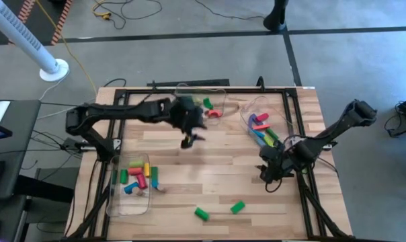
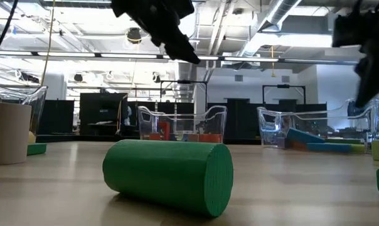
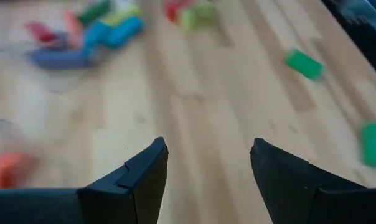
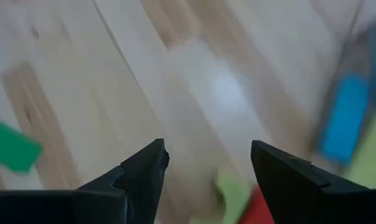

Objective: Sort blocks by size
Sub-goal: Move the red arch block to the center of the table

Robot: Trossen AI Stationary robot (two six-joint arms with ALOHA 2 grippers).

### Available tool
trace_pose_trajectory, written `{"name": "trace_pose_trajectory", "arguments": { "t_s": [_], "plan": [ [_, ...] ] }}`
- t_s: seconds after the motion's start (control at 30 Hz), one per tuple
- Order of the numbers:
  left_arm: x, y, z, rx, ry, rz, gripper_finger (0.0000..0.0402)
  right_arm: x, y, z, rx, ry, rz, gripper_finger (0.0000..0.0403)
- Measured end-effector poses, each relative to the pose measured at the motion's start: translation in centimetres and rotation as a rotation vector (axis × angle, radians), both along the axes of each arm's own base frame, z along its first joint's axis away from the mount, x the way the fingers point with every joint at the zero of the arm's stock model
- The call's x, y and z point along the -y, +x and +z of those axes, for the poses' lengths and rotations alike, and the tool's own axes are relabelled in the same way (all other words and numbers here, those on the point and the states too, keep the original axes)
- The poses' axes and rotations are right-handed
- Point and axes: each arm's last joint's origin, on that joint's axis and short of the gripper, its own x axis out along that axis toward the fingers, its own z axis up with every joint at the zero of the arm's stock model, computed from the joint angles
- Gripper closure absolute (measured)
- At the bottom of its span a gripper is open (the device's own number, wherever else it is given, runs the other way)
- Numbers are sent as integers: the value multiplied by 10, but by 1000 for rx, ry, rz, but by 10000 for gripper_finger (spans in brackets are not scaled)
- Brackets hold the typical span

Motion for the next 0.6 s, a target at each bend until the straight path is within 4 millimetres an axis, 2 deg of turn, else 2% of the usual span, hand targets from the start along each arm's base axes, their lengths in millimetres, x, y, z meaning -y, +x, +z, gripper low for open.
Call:
{"name": "trace_pose_trajectory", "arguments": {
  "t_s": [0.17, 0.3, 0.43, 0.6],
  "plan": [
    [38, 2, -7, -46, 12, -120, 182, -2, -14, -4, -110, 43, -88, 138],
    [57, 3, -6, -26, 37, -183, 182, -1, -24, -5, -187, 53, -167, 138],
    [66, 4, -4, -7, 44, -204, 182, 0, -32, -7, -256, 58, -250, 138],
    [68, 4, -5, -9, 37, -203, 182, -1, -31, -9, -263, 54, -284, 138]
  ]
}}
